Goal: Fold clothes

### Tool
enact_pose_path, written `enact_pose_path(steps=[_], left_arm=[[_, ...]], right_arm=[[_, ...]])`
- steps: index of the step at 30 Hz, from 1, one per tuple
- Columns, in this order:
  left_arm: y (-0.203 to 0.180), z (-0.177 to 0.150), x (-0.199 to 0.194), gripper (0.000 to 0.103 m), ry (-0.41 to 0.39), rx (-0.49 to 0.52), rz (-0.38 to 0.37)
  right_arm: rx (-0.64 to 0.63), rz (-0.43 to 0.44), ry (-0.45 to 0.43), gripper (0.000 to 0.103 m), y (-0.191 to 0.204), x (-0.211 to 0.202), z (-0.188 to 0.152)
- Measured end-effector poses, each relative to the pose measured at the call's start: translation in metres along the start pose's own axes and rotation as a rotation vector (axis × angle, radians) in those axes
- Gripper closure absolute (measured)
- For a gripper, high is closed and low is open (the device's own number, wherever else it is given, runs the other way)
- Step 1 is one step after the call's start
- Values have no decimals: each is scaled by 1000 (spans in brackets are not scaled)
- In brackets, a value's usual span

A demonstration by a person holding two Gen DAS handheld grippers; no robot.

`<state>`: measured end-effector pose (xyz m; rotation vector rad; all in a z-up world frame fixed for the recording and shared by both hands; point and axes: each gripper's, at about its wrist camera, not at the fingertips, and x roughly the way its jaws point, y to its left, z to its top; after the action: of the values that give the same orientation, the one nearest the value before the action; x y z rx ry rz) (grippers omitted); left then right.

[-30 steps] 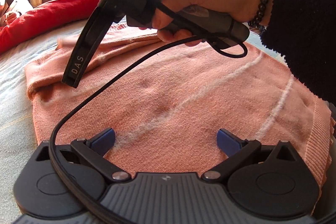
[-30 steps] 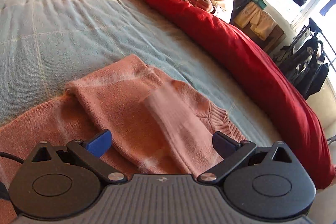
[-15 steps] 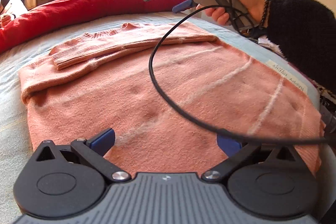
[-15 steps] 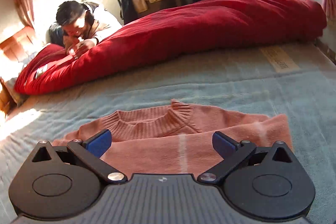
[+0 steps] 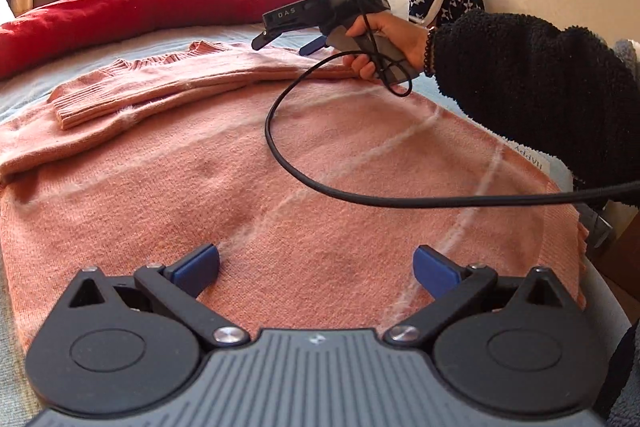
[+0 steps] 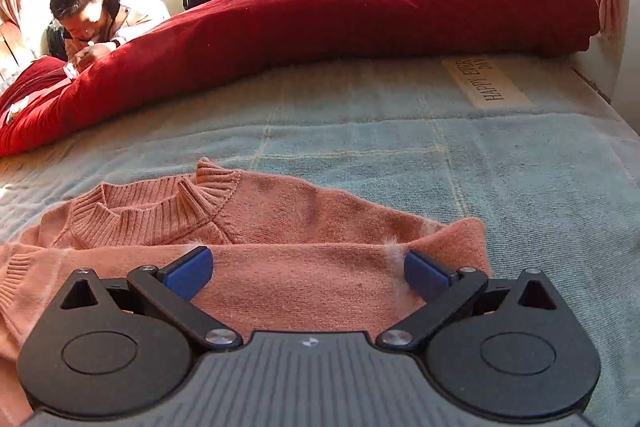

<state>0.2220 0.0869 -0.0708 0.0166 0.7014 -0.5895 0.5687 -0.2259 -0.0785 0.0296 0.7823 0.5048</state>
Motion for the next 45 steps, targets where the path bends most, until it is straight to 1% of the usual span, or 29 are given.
enact_pose_path(steps=[2, 4, 5, 7, 9, 10, 11, 13, 16, 19, 21, 23, 25, 26, 27, 30, 32, 34, 37, 41, 45], left_arm=[[0, 0, 0, 1, 0, 0, 1], [0, 0, 1, 1, 1, 2, 3], [0, 0, 1, 1, 2, 3, 4], [0, 0, 1, 1, 3, 5, 7], [0, 0, 1, 1, 4, 6, 9], [-1, 0, 1, 1, 4, 7, 10], [-1, 0, 1, 1, 5, 9, 12], [-1, 0, 1, 1, 6, 12, 16], [-2, 0, 1, 1, 8, 13, 22], [-5, 2, -4, 1, 16, 15, 32], [-9, 4, -11, 1, 4, 35, 34], [-11, 5, -17, 1, -17, 48, 17], [-13, 6, -21, 1, -31, 56, -8], [-15, 6, -22, 1, -29, 65, -15], [-17, 6, -21, 1, -21, 78, -15], [-22, 4, -16, 1, 14, 118, -1], [-25, 3, -11, 1, 30, 132, 13], [-27, 1, -6, 1, 55, 138, 22], [-30, 0, -9, 1, 47, 149, 26], [-40, 5, -15, 1, 15, 165, 22], [-64, 9, -15, 1, 21, 231, -4]], right_arm=[[9, 38, -39, 0, -1, -20, -3], [40, 64, -35, 0, -6, -32, -10], [53, 59, -5, 0, -10, -31, -17], [66, 4, 70, 0, -19, -23, -29], [50, -4, 61, 0, -19, -32, -34], [70, -7, 66, 0, -17, -39, -32], [85, 2, 66, 0, -14, -47, -30], [87, 72, 45, 0, -5, -64, -29], [26, 88, 70, 0, 11, -75, -39], [-20, 1, 167, 0, 12, -64, -55], [-37, -10, 148, 0, 19, -70, -57], [-37, 19, 124, 0, 30, -78, -49], [-67, 51, 87, 0, 48, -81, -38], [-85, 59, 71, 0, 57, -80, -33], [-109, 48, 67, 0, 66, -74, -30], [-145, 13, 102, 0, 82, -45, -31], [-142, -8, 156, 0, 83, -27, -39], [-148, -10, 133, 0, 81, -29, -48], [-114, -5, 153, 0, 73, -54, -48], [-106, -28, 64, 0, 62, -115, -51], [-64, -21, -21, 0, 45, -186, -63]])
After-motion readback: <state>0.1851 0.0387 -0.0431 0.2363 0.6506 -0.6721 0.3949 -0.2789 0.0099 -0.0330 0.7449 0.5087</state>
